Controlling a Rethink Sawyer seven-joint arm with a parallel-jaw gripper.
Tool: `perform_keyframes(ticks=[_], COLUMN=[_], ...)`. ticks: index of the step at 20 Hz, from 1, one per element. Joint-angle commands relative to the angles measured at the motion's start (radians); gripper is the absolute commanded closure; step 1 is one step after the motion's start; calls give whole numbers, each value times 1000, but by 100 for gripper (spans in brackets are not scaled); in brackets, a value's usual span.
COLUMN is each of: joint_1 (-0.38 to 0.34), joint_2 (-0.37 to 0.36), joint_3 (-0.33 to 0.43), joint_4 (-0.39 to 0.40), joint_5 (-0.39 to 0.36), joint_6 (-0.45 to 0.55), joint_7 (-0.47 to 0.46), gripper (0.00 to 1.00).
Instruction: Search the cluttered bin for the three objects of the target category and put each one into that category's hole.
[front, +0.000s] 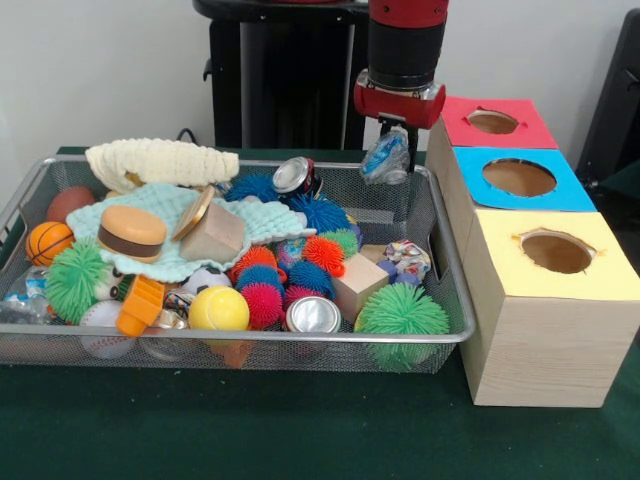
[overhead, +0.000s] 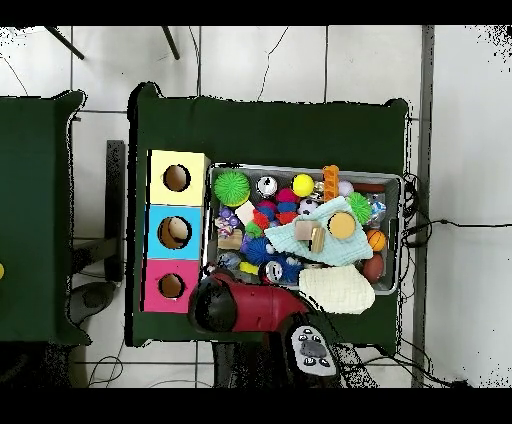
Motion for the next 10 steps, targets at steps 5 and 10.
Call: perform_keyframes(ticks=[5,10], joint_1=[5,17], joint_2=[-73,-82], joint_3=[47,43], joint_4=[-16,-13], joint_5=[110,137], joint_6=[186,187], joint_7=[145,156], gripper=[100,100])
